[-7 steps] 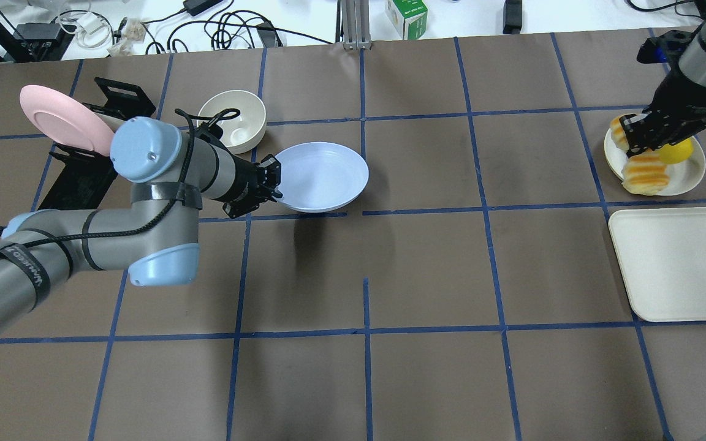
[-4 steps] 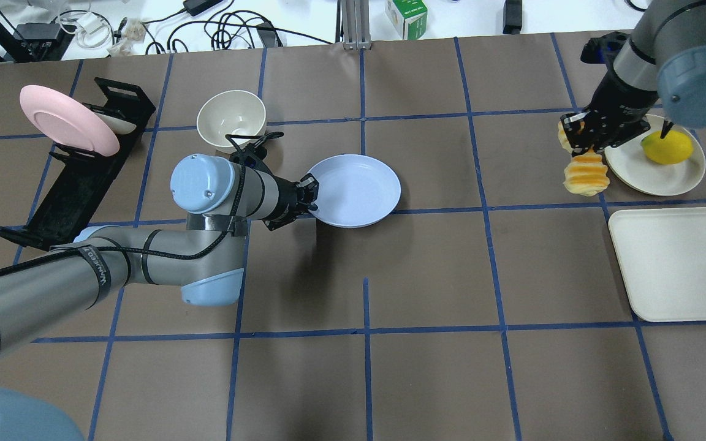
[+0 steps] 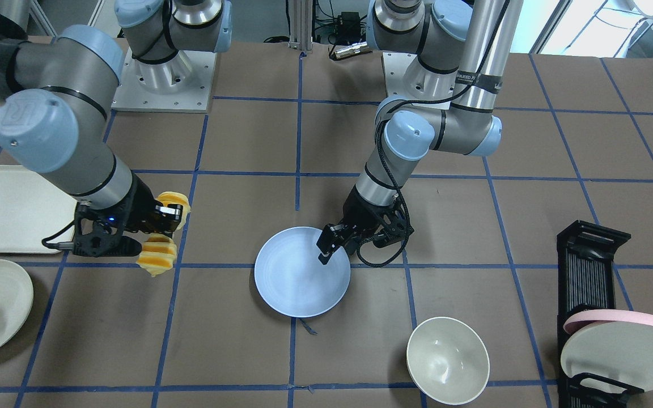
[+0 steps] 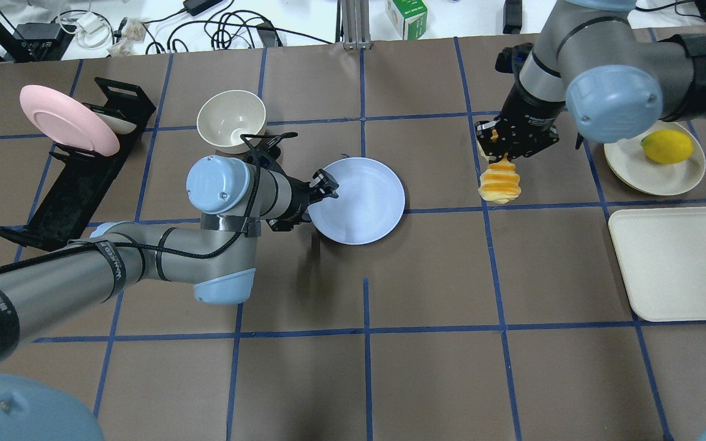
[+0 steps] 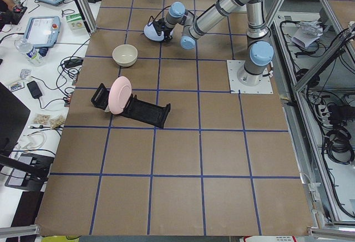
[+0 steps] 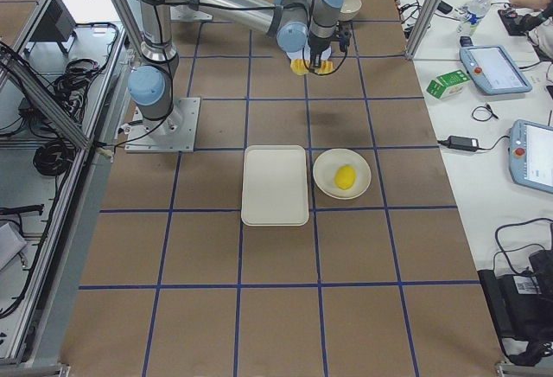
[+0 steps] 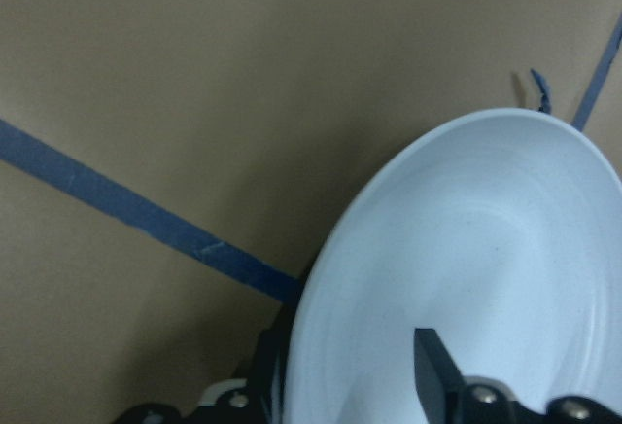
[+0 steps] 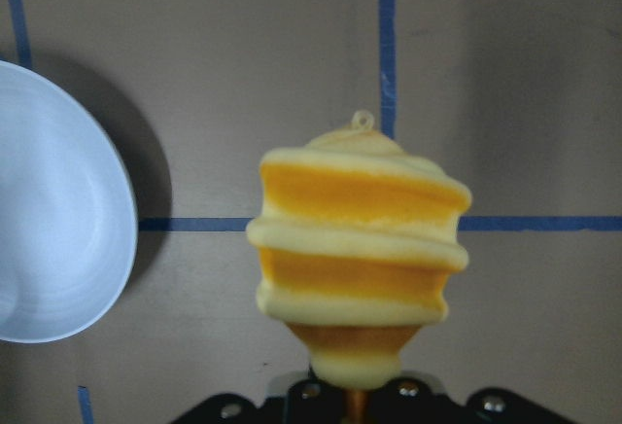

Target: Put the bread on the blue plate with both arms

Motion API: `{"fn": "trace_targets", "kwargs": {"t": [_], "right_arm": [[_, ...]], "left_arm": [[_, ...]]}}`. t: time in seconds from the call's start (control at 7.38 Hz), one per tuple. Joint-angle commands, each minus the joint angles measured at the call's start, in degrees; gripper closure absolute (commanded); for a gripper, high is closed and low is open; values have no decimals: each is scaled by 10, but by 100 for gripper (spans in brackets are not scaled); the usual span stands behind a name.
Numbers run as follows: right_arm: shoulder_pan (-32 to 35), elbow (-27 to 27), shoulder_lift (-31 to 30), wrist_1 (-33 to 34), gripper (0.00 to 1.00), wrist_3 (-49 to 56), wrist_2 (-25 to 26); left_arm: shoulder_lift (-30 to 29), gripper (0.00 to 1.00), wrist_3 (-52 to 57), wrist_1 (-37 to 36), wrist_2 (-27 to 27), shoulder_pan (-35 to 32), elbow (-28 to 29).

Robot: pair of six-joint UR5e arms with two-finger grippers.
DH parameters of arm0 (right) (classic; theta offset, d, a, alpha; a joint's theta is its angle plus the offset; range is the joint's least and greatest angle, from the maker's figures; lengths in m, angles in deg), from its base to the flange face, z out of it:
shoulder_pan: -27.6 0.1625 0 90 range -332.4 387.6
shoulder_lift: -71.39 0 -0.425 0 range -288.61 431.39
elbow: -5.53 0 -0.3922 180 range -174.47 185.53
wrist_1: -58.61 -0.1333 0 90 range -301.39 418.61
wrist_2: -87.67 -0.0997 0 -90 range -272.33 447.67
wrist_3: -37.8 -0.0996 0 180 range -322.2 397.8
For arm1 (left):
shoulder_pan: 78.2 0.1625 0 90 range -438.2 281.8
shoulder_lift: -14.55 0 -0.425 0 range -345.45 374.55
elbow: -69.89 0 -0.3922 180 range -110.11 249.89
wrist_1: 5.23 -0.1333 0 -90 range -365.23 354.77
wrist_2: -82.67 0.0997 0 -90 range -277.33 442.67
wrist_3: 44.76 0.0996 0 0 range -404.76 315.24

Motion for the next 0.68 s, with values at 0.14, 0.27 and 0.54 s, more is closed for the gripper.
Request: {"fn": "trace_targets", "kwargs": {"t": [0.14, 0.27, 0.54], "right_arm": [[73, -2, 56, 91, 100, -3, -16], [104, -3, 70, 119, 100, -23, -22], [124, -6, 85, 121, 100, -128, -45]], "left_arm": [[66, 0, 118, 335, 86, 4, 151], [87, 0, 163, 479, 123, 11, 217], [121, 0, 223, 630, 151, 19, 306]]}}
